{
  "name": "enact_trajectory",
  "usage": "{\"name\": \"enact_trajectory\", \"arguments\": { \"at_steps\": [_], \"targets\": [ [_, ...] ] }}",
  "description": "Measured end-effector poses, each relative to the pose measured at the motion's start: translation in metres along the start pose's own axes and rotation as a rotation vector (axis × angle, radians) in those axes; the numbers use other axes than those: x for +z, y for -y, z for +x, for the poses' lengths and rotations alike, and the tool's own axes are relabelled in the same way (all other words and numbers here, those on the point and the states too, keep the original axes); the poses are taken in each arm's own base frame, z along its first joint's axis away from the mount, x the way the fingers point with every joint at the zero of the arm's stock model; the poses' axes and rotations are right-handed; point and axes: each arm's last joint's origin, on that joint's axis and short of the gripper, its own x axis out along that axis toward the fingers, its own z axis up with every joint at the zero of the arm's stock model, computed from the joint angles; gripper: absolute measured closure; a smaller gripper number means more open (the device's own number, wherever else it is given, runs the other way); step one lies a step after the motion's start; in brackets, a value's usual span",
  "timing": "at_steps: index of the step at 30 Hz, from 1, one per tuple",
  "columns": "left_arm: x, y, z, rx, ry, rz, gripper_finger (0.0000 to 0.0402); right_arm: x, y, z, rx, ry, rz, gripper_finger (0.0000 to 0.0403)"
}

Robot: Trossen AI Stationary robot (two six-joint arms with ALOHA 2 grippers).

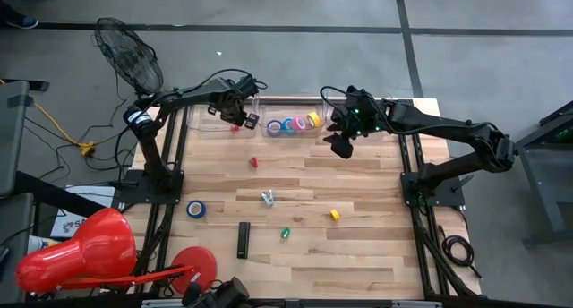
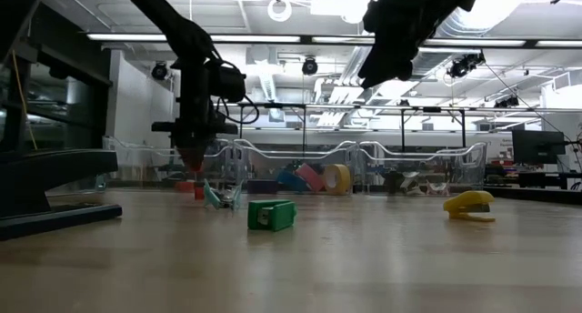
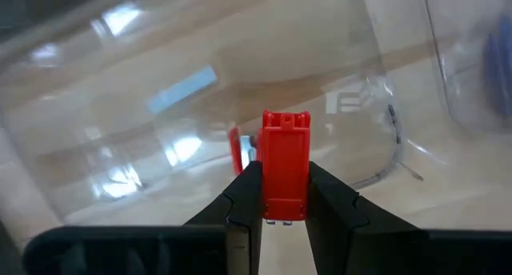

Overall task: Pick and place Stapler, Stapler remover, tape
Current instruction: Put the left red stapler into the left transparent bin

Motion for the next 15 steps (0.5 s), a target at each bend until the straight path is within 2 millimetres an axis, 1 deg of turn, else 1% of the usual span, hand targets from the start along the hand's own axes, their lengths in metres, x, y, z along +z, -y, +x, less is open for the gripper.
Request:
{"name": "enact_trajectory", "arguments": {
  "at_steps": [5, 8, 15],
  "targets": [
    [0.0012, 0.0033, 0.0103, -0.026, -0.033, 0.002, 0.0339, 0.0015, 0.0, 0.0, 0.001, 0.015, -0.002, 0.0215],
    [0.0014, 0.0034, 0.0116, -0.021, -0.033, -0.005, 0.0334, 0.0015, 0.0, 0.0, 0.001, 0.016, -0.002, 0.0215],
    [0.0012, 0.0035, 0.0117, -0.025, -0.037, -0.008, 0.0287, 0.0016, 0.0, 0.0, 0.001, 0.016, -0.002, 0.0215]
  ]
}}
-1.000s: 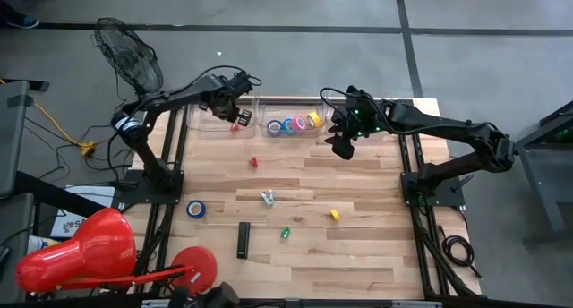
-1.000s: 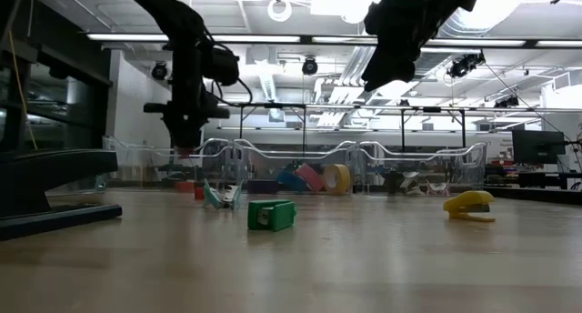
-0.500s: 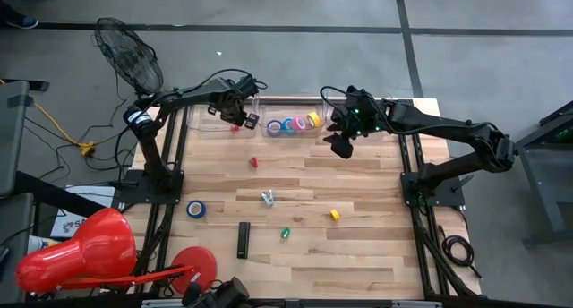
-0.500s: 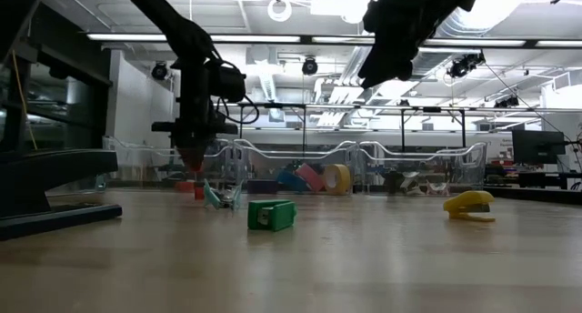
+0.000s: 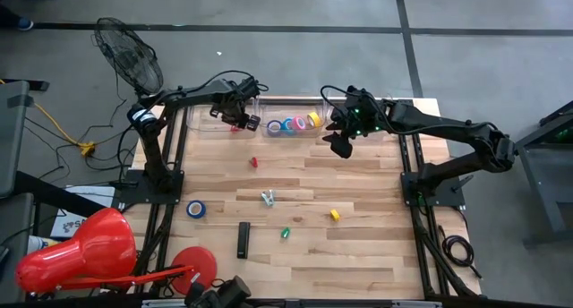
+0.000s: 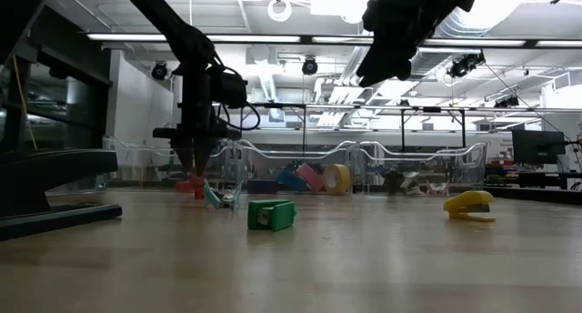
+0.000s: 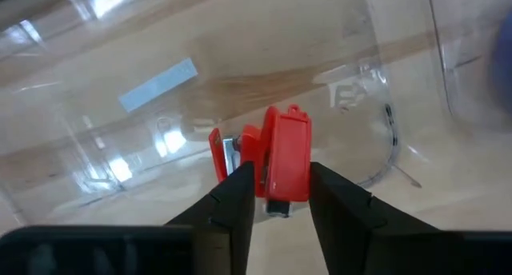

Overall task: Pick and place Stapler, Stapler remover, tape
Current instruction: Put the left red stapler into the left transparent bin, then put the red stapler into the left transparent bin

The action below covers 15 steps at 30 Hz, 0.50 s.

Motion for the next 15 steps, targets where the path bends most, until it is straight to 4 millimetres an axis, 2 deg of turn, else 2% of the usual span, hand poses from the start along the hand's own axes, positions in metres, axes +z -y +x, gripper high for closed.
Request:
{"name": "enact_trajectory", "arguments": {
  "at_steps": [7, 15],
  "targets": [
    [-0.001, 0.0, -0.004, -0.028, -0.004, 0.046, 0.0261, 0.0, 0.0, 0.0, 0.0, 0.0, 0.0, 0.0215],
    [-0.004, -0.006, -0.038, -0.052, 0.103, 0.109, 0.026, 0.0, 0.0, 0.0, 0.001, 0.0, 0.003, 0.0215]
  ]
}}
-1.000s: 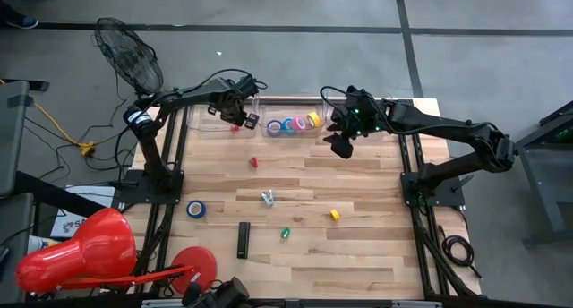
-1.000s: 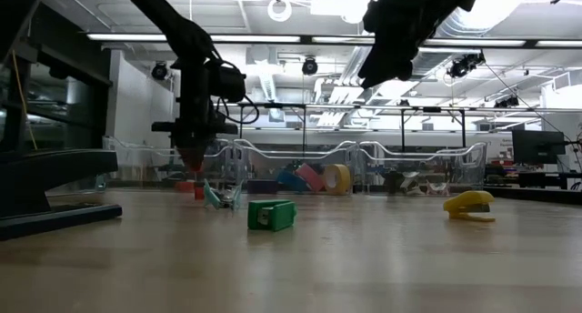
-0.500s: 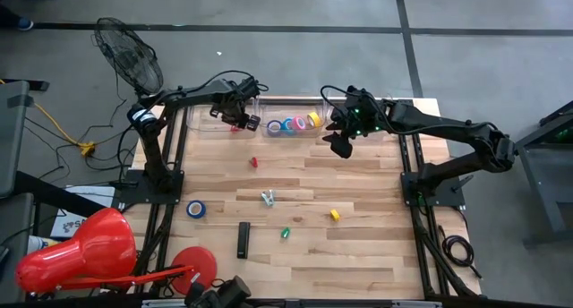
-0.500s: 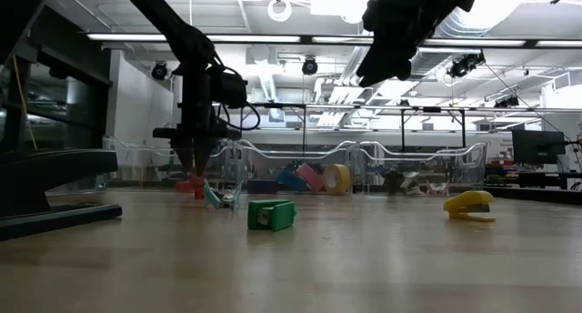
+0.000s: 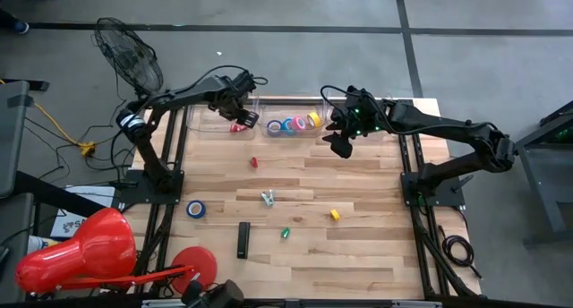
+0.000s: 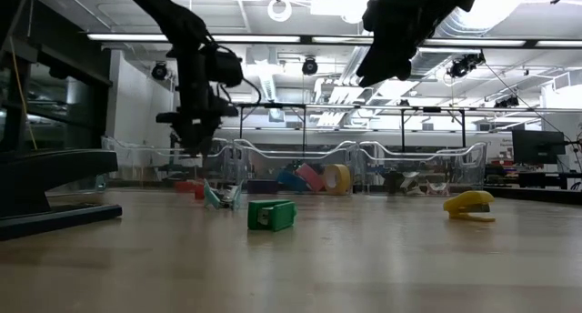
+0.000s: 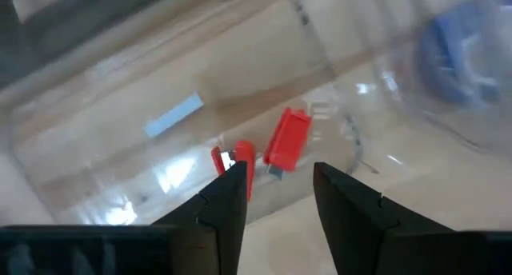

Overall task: Pick and place Stapler, Stapler remover, tape
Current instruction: Put the red stapler into the left transparent bin

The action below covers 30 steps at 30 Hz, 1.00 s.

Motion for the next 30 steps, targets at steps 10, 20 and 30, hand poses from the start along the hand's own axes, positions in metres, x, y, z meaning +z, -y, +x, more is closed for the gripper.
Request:
{"name": "enact_trajectory", "arguments": {
  "at_steps": [10, 20, 30],
  "targets": [
    [-0.015, 0.019, -0.036, -0.238, 0.051, 0.437, 0.0259, 0.0, 0.0, 0.0, 0.0, 0.0, -0.001, 0.0215],
    [-0.035, 0.054, -0.042, -0.185, 0.07, 0.655, 0.0259, 0.0, 0.0, 0.0, 0.0, -0.001, 0.011, 0.0215],
    [-0.061, 0.083, -0.047, -0.21, 0.061, 1.125, 0.0259, 0.0, 0.0, 0.0, 0.003, -0.005, 0.015, 0.0215]
  ]
}}
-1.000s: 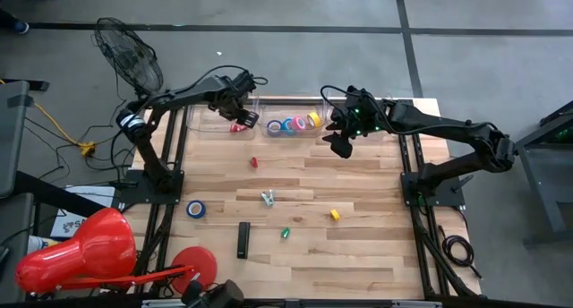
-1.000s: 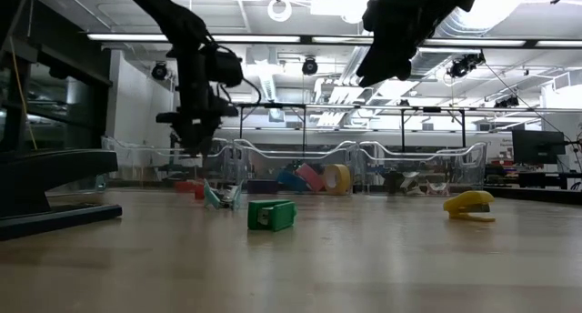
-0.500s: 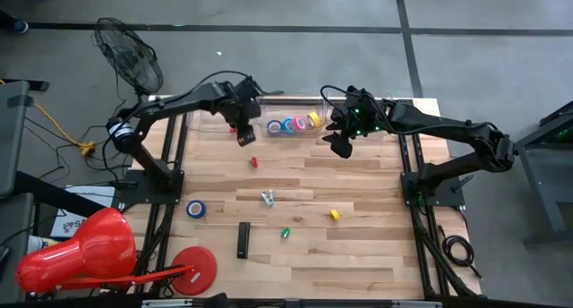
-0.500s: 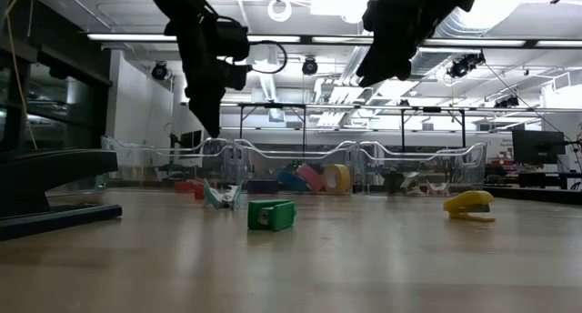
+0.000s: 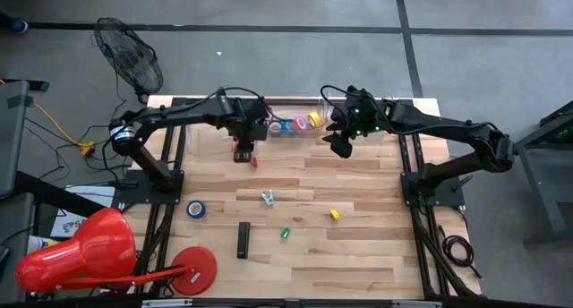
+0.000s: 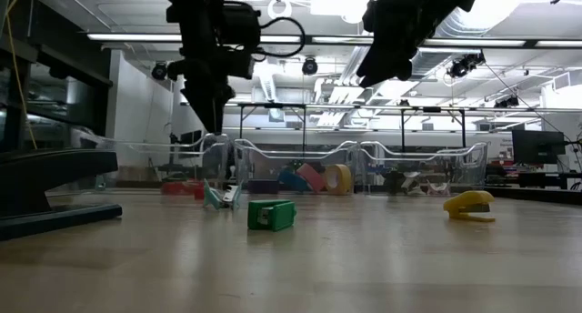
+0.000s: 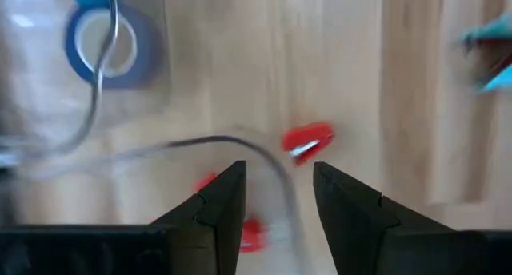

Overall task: Pick and place Stapler, Stapler remover, tape
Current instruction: Put the red stapler into the left transparent bin

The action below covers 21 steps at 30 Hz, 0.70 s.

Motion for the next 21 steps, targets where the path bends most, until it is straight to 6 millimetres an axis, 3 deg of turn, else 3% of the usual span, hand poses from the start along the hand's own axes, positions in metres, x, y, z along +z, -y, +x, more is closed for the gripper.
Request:
{"name": "enact_trajectory", "arguments": {
  "at_steps": [3, 7, 18, 21],
  "targets": [
    [0.003, 0.002, 0.0, 0.11, -0.035, 0.096, 0.0259, 0.0, 0.0, 0.0, 0.0, 0.0, 0.0, 0.0215],
    [0.004, -0.003, -0.001, 0.211, -0.055, 0.091, 0.0259, 0.0, 0.0, 0.0, 0.0, -0.001, 0.001, 0.0215],
    [0.003, -0.001, -0.022, 0.238, 0.044, 0.03, 0.0259, -0.003, 0.0, 0.0, 0.002, -0.032, 0.006, 0.0215],
    [0.002, 0.003, -0.03, 0.172, 0.101, 0.068, 0.0259, -0.003, 0.0, 0.0, 0.003, -0.033, 0.006, 0.0215]
  ]
}}
